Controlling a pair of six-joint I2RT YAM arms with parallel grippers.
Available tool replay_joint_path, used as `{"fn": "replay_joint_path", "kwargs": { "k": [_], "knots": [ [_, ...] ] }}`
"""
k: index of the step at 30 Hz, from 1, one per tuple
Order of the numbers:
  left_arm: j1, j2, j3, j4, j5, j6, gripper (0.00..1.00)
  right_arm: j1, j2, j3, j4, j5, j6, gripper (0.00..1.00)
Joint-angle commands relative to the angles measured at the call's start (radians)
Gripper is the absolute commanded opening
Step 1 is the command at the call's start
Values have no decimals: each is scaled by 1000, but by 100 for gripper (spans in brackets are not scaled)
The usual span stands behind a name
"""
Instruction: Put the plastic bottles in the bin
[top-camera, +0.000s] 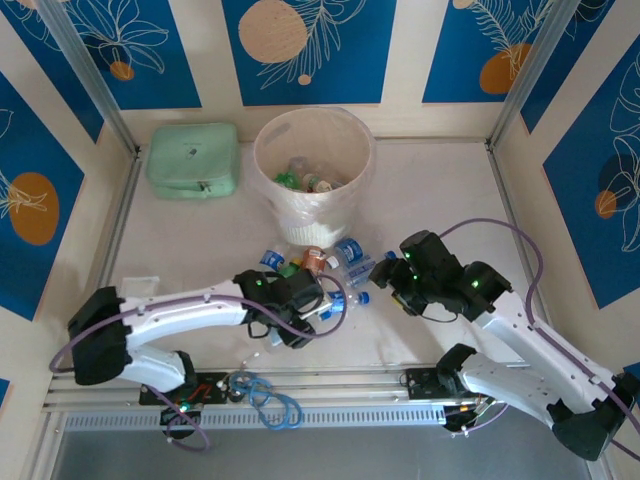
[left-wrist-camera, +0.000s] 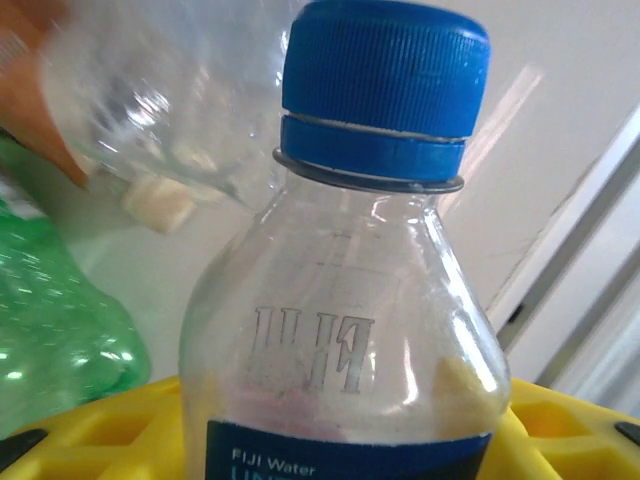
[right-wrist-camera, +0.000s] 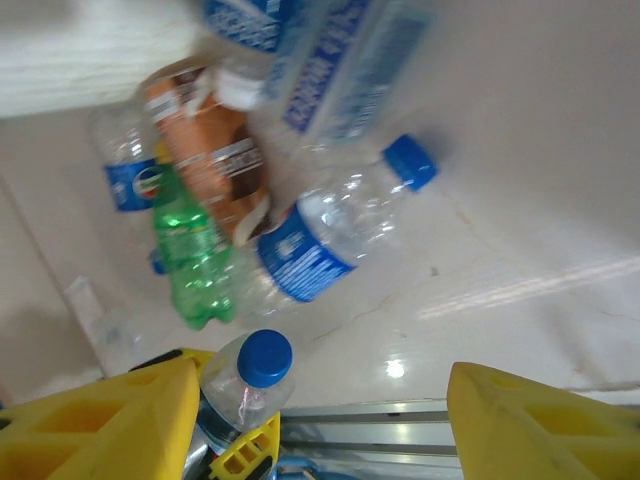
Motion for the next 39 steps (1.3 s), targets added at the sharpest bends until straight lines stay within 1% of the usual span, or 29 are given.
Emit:
{"fn": "replay_joint_path", "kwargs": {
  "k": [1,4,9,11,13,16,20,22,23,25,26,30,32,35,39],
  "knots": [
    [9,-84,69,-39,-5,-4,55,48,-13,43,111,12,-82,66],
    [40,-135,103,-33,30,-16,55,82,-1,61,192,-18,-143,62],
    [99,-193,140,3,168,-42,55,158,34,106,271,-42,-226,57],
    [113,-202,146,23,224,-55,53,192,55,129,301,-51,-258,55],
    [122,-209,148,36,257,-63,51,221,72,150,316,-49,-284,54],
    [142,-222,147,51,281,-72,51,252,105,181,300,-28,-299,54],
    [164,-238,149,70,315,-83,51,264,127,193,287,-10,-296,50],
    [170,-243,152,75,322,-84,51,265,128,194,284,2,-291,50],
    [171,-246,153,75,323,-84,51,266,128,197,280,6,-290,50],
    [178,-251,151,79,333,-85,51,267,134,205,271,8,-292,58],
    [180,-253,150,83,336,-87,51,269,138,209,269,5,-295,60],
    [195,-258,150,95,348,-90,50,283,163,225,256,14,-302,61],
    [202,-260,150,102,355,-92,50,288,168,225,259,16,-301,60],
    [208,-260,151,107,365,-94,49,290,168,224,264,25,-298,53],
    [219,-269,143,119,381,-101,49,290,168,225,261,32,-298,51]
  ]
}}
